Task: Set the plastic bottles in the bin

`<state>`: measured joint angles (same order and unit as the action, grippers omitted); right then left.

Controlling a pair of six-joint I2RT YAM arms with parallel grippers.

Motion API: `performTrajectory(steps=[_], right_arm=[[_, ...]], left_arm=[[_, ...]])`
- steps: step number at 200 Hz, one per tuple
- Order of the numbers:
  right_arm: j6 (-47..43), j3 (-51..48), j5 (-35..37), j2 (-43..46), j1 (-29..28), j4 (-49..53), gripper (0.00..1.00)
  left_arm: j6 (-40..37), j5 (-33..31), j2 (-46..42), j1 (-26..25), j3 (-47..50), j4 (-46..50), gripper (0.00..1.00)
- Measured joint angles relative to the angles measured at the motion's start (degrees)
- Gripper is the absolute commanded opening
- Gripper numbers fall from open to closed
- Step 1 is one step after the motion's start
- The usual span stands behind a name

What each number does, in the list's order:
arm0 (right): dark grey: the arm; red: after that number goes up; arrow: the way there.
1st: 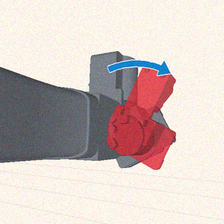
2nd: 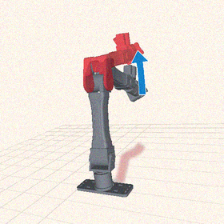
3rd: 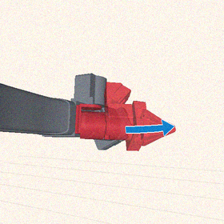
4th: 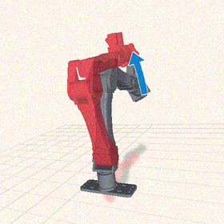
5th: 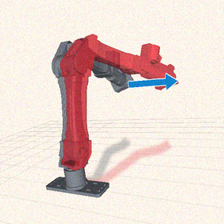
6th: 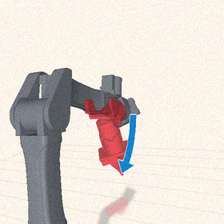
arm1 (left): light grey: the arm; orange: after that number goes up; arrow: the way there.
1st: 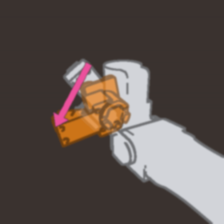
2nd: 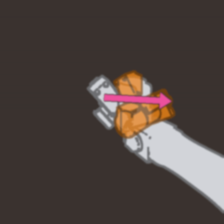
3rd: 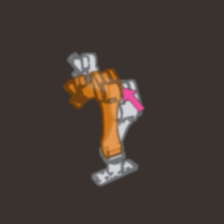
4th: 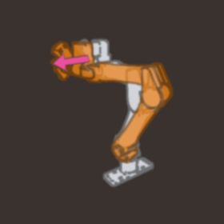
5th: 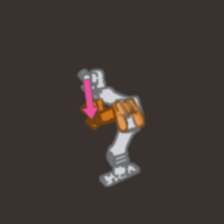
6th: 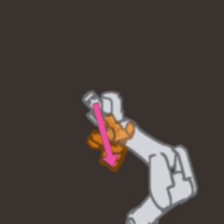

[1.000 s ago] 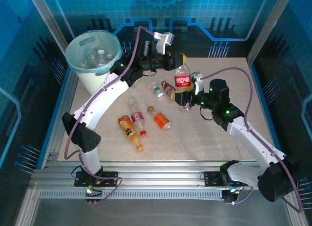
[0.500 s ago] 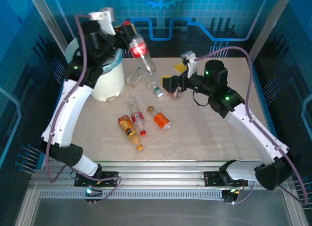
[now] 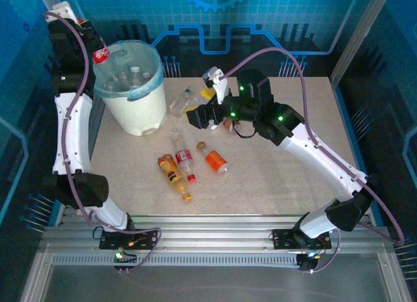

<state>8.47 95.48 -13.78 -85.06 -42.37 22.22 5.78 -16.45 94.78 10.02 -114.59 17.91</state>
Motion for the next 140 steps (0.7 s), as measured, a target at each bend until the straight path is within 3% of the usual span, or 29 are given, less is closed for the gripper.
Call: performTrajectory(steps=[63, 140], right_arm=[[-1.5, -0.9, 4.0, 0.3, 0.0, 4.0, 0.89], [-0.6, -5.6, 5.9, 2.8, 0.0, 4.8, 0.88]], left_arm=[[-9.4, 3.1, 1.1, 0.9, 17.6, -12.9, 0.00], [-8.2, 10.2, 2.5, 0.9, 26.0, -17.4, 0.00]])
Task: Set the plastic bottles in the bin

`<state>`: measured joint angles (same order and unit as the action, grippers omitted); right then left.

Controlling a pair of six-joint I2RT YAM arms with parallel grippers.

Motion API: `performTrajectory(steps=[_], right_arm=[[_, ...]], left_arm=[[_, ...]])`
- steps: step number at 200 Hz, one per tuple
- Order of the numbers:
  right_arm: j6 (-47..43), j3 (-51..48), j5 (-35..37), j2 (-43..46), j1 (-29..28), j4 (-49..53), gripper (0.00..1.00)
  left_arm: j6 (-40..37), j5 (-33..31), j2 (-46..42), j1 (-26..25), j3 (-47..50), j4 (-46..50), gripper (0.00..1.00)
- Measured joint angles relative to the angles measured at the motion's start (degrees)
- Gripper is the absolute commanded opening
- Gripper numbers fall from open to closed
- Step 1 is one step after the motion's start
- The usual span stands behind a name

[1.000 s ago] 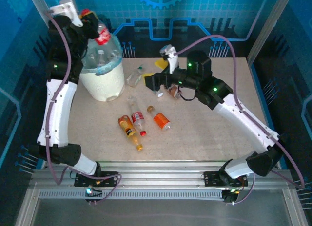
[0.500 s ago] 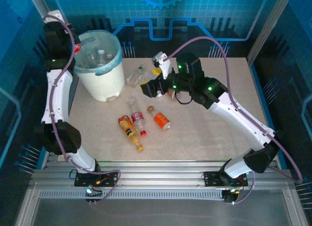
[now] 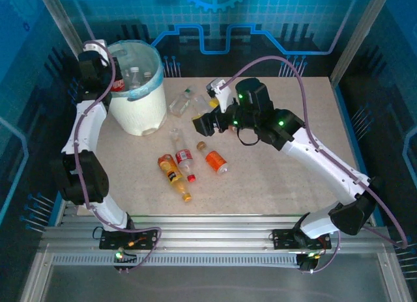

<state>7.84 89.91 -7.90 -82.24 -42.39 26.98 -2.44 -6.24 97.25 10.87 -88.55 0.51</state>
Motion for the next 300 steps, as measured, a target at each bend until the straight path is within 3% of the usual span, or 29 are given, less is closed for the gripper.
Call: performTrajectory(steps=[118, 224, 242, 254, 263, 275, 300], right_arm=[[0.0, -2.2, 0.9, 1.8, 0.0, 0.0, 0.88], [0.0, -2.2, 1.5, 1.8, 0.0, 0.0, 0.88], [0.0, -2.2, 1.5, 1.7, 0.0, 0.0, 0.88], [0.0, -2.2, 1.5, 1.6, 0.0, 0.1, 0.88], [0.0, -2.2, 1.5, 1.4, 0.0, 0.1, 0.89], [0.0, -2.2, 1.5, 1.1, 0.0, 0.1, 0.89], [0.1, -1.8, 1.5, 0.4, 0.0, 0.2, 0.89]], left_arm=[[4.1, 6.2, 3.5, 0.9, 0.4, -0.1, 0.00], [3.4, 6.8, 12.6, 1.0, -10.2, 6.4, 0.00], [3.4, 7.2, 13.3, 1.0, -12.1, 8.5, 0.22], [3.5, 7.4, 13.8, 1.0, -14.1, 11.0, 0.54], [3.7, 7.4, 14.1, 1.0, -15.7, 12.9, 0.69], [4.3, 7.3, 14.3, 1.0, -18.0, 16.0, 0.75], [6.2, 6.3, 13.7, 1.0, -21.9, 19.0, 0.76]])
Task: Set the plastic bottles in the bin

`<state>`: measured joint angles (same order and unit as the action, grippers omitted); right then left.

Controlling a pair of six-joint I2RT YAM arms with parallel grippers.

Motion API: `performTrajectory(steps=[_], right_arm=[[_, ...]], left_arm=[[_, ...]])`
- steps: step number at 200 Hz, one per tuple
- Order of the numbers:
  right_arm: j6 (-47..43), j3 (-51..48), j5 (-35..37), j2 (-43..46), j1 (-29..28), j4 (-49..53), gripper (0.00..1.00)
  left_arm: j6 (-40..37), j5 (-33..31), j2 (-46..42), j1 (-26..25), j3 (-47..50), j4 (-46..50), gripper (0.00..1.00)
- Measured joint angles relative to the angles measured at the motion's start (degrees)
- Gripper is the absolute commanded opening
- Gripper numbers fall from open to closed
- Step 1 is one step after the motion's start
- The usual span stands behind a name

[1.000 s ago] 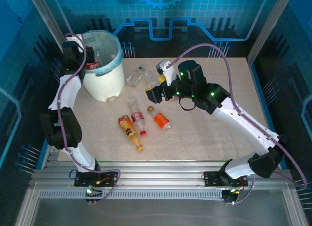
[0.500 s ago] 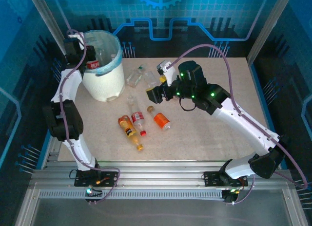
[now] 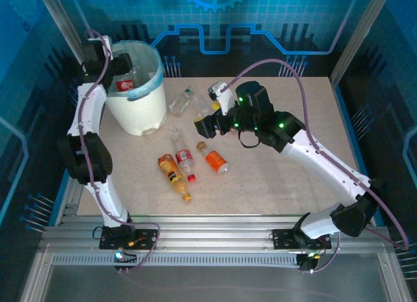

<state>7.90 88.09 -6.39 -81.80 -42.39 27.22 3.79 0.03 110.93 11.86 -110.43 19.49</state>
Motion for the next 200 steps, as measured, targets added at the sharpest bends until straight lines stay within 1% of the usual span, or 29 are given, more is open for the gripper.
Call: performTrajectory(steps=[57, 88, 105, 124, 147, 175, 200], right_arm=[[0.2, 1.6, -0.1, -2.2, 0.0, 0.3, 0.89], [0.2, 1.9, 0.0, -2.9, 0.0, 0.6, 0.89], [0.2, 3.0, 0.0, -3.8, 0.0, 1.4, 0.89], [0.2, 4.5, 0.1, -5.2, 0.0, 2.6, 0.90], [-0.2, 6.4, 0.7, -7.6, 0.0, 4.8, 0.91], [-0.5, 7.2, 3.7, -10.3, 0.1, 7.9, 0.91], [0.1, 7.2, 5.8, -12.8, 1.4, 10.6, 0.91]], left_arm=[[5.9, 0.2, -9.4, 0.0, 0.0, -1.4, 0.58], [6.8, 1.3, -13.2, -0.5, 0.0, -2.1, 0.58], [6.1, 1.3, -14.2, -2.0, 0.0, -2.0, 0.59], [3.8, 1.4, -15.1, -5.7, 0.1, -1.7, 0.60], [-0.2, 1.4, -17.1, -11.8, 1.4, -1.4, 0.62], [-5.4, 1.4, -21.0, -19.5, 4.3, -0.5, 0.64], [-7.9, 1.5, -24.0, -25.8, 7.4, 0.2, 0.64]])
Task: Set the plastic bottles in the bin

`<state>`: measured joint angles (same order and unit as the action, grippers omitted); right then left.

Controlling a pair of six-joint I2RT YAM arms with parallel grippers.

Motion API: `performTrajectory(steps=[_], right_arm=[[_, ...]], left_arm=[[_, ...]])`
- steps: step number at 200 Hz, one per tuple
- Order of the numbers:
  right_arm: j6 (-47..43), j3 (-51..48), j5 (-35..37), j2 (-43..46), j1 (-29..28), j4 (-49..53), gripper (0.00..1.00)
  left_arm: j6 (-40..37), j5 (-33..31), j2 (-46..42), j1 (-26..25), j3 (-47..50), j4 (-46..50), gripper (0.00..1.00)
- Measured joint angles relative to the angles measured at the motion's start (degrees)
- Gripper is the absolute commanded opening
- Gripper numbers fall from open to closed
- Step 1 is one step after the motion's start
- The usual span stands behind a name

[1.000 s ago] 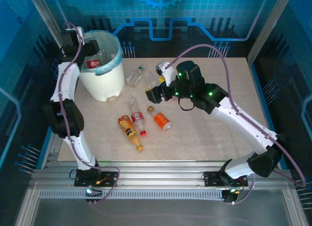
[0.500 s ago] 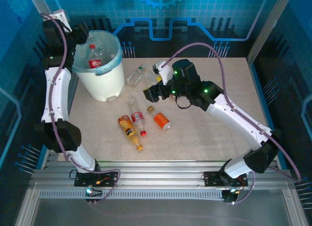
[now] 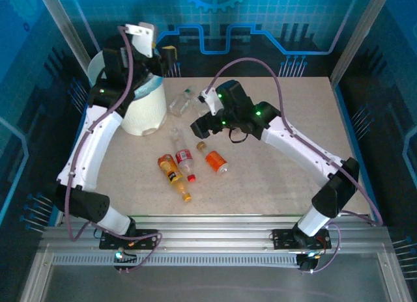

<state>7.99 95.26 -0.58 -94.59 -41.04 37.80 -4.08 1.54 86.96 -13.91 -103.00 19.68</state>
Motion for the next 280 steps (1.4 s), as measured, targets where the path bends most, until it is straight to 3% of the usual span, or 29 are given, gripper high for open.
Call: performTrajectory(steps=[39, 88, 173, 280], right_arm=[[1.5, 0.0, 0.1, -5.1, 7.6, 0.8, 0.91], [2.1, 3.2, 0.6, -15.9, 13.8, 0.8, 0.92], [0.7, 8.0, 4.6, -29.1, 16.0, 3.5, 0.91], [-0.5, 7.1, 6.6, -31.1, 16.2, 4.3, 0.80]], left_arm=[[2.5, -0.8, 0.7, -7.4, 2.7, 1.7, 0.65], [16.6, -0.8, 7.2, -10.8, 7.6, 1.5, 0.63], [29.3, 3.5, 14.7, -12.1, 7.6, 1.9, 0.64], [31.2, 6.3, 17.3, -13.8, 4.7, 3.2, 0.65]])
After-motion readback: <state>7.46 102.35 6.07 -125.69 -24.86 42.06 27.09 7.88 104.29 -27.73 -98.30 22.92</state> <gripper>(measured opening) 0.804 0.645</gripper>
